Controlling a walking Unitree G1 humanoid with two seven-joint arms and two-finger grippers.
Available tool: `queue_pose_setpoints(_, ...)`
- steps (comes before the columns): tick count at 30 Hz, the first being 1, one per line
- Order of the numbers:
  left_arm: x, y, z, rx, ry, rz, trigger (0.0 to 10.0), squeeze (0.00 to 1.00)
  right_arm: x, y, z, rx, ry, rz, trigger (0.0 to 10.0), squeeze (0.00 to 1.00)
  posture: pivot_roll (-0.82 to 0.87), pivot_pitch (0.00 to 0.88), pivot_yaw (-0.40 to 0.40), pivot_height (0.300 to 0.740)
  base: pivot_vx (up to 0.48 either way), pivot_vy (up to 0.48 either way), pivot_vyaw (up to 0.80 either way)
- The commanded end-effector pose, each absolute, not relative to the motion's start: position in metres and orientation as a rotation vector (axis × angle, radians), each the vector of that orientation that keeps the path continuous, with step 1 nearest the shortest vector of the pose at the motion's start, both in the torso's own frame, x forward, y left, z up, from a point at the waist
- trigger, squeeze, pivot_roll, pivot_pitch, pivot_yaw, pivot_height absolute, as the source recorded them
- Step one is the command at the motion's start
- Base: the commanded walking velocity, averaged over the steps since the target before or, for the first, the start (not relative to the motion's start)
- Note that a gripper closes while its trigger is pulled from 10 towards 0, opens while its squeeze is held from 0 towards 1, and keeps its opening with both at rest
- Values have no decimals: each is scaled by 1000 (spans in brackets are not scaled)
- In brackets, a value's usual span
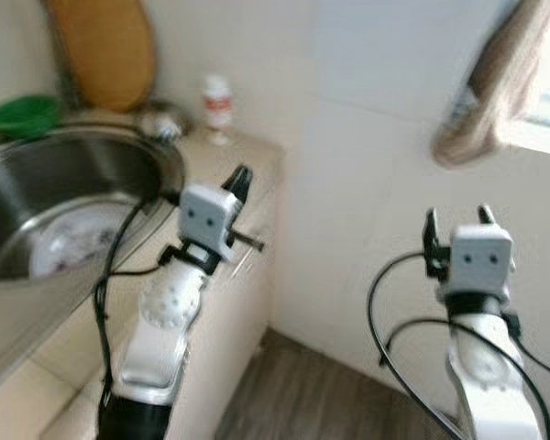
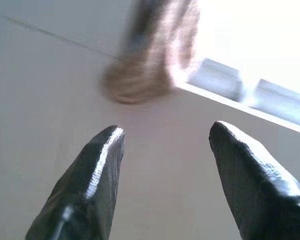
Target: Kitchen organization
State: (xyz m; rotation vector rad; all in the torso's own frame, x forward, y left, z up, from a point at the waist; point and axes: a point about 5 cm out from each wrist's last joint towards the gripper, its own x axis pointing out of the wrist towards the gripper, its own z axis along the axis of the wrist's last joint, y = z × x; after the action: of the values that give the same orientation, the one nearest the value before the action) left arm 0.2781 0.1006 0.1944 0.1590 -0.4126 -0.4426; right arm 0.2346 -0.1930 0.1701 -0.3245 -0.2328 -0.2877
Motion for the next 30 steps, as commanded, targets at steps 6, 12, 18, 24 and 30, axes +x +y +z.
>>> queue_pose_setpoints(6, 278, 105, 195, 190, -404, -441, 10000, 0, 235, -192, 171, -319, -230, -298, 10000, 0, 71, 0, -26, 740, 0, -299, -788)
queue_pose_setpoints(12, 278, 105, 194, 189, -402, -441, 10000, 0, 237, -191, 170, -310, -226, -299, 10000, 0, 71, 0, -27, 740, 0, -480, -788)
queue_pose_setpoints(18, 278, 105, 194, 185, -402, -440, 10000, 0, 238, -192, 170, -308, -225, -302, 10000, 0, 70, 0, -28, 740, 0, -480, -788)
queue_pose_setpoints(24, 278, 105, 194, 182, -399, -437, 10000, 0, 239, -192, 170, -308, -218, -307, 10000, 0, 69, 0, -29, 740, 0, -480, -788)
queue_pose_setpoints(30, 278, 105, 194, 181, -398, -436, 10000, 0, 241, -192, 169, -343, -213, -304, 10000, 0, 68, 0, -29, 740, 0, -480, -510)
